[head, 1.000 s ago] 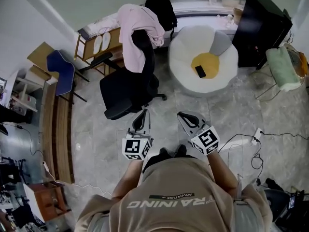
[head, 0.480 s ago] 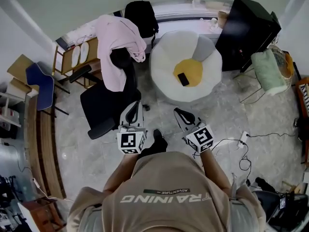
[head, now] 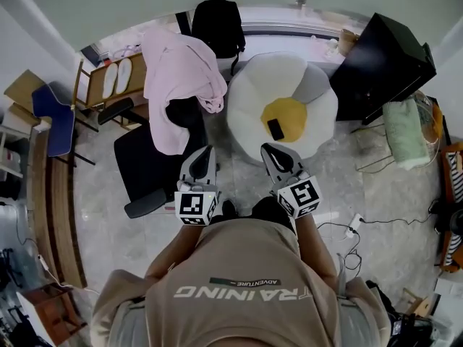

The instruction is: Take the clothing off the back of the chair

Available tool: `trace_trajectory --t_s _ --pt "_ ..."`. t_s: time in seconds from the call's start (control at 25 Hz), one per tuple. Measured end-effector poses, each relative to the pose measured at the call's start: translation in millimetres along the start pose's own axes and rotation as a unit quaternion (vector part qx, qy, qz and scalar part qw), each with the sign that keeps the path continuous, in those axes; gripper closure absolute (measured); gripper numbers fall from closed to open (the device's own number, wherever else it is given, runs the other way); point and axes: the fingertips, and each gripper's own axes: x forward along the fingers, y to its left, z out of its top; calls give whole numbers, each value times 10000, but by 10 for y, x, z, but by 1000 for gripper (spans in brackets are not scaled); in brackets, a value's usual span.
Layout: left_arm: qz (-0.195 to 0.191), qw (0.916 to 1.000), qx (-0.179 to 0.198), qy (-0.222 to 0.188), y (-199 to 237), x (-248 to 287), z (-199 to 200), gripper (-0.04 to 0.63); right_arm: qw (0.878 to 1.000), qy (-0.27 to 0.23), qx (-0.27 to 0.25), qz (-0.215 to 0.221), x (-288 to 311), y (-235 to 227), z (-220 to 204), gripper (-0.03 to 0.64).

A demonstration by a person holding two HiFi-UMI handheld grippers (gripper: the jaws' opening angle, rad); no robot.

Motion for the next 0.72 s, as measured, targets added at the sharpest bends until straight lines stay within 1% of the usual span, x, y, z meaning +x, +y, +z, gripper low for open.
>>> trace_trajectory --t_s 0.2,0.32,0.44,0.56,0.72 --pt "366 9992 -39 151 66 376 -15 581 9992 22 -5 399 305 -417 5 580" --pt "821 9965 -55 157 74 672 12 581 9966 29 -45 823 505 -729 9 580" --pt "1302 9911 -200 176 120 923 48 581 9922 4 -205 1228 692 -1013 95 580" --pt "1681 9854 -248 146 137 1160 100 581 9874 -57 -322 1551 864 -1321 188 580" --pt "2163 9759 -273 127 159 1322 161 581 9818 -29 -282 1878 952 -1598 183 580"
